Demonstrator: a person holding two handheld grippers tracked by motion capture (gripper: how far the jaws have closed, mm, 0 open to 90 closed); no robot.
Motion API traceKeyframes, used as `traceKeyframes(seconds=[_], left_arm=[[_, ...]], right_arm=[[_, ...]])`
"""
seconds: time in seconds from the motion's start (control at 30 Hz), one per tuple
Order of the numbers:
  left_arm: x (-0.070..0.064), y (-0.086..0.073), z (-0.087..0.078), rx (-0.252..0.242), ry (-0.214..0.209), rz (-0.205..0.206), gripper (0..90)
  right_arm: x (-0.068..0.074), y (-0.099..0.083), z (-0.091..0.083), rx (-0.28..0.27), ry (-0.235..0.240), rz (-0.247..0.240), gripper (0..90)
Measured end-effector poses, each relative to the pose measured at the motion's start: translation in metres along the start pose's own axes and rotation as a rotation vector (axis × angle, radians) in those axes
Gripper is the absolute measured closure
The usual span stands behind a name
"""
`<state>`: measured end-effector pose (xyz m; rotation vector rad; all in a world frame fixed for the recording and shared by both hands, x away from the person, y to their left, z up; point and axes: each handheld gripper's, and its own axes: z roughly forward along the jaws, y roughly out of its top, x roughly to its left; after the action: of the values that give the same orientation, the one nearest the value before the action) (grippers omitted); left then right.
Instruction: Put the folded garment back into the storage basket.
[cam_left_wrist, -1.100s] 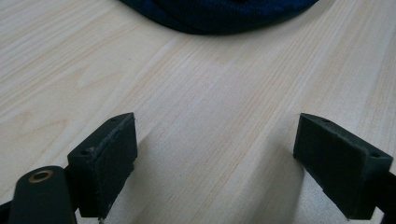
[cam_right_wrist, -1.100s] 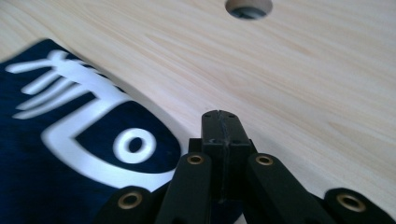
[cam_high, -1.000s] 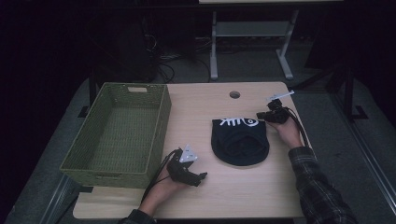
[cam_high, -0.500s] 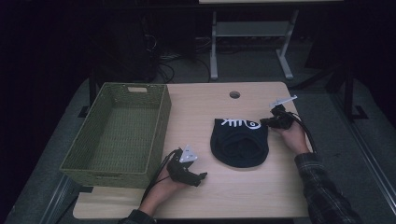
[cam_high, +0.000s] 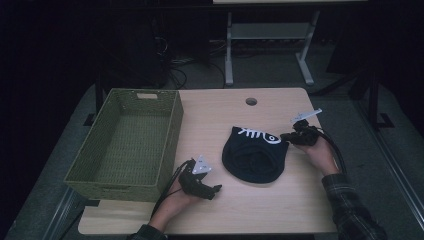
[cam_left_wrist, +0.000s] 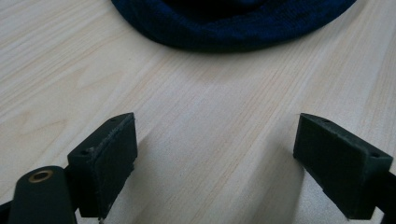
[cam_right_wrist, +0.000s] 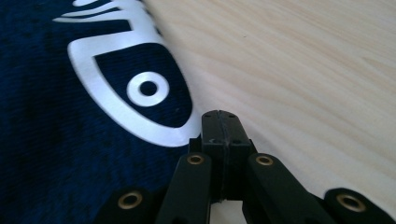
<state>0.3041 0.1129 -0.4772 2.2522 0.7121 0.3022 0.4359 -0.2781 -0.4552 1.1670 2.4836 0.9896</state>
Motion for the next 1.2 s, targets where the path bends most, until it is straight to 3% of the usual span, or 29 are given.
traceKeyframes(seconds=[0.43, 0.73, 1.2], left_arm=[[0.000, 0.000, 0.000, 0.000, 0.000, 0.000, 12.6], [0.000, 0.000, 0.000, 0.000, 0.000, 0.000, 12.5], [0.000, 0.000, 0.000, -0.005, 0.000, -0.002, 12.5]], right_arm=[[0.028, -0.011, -0.014, 0.009, 0.048, -0.064, 90.0], [0.044, -0.015, -0.012, 0.046, 0.085, -0.096, 90.0], [0.080, -0.028, -0.015, 0.031, 0.163, -0.145, 90.0]])
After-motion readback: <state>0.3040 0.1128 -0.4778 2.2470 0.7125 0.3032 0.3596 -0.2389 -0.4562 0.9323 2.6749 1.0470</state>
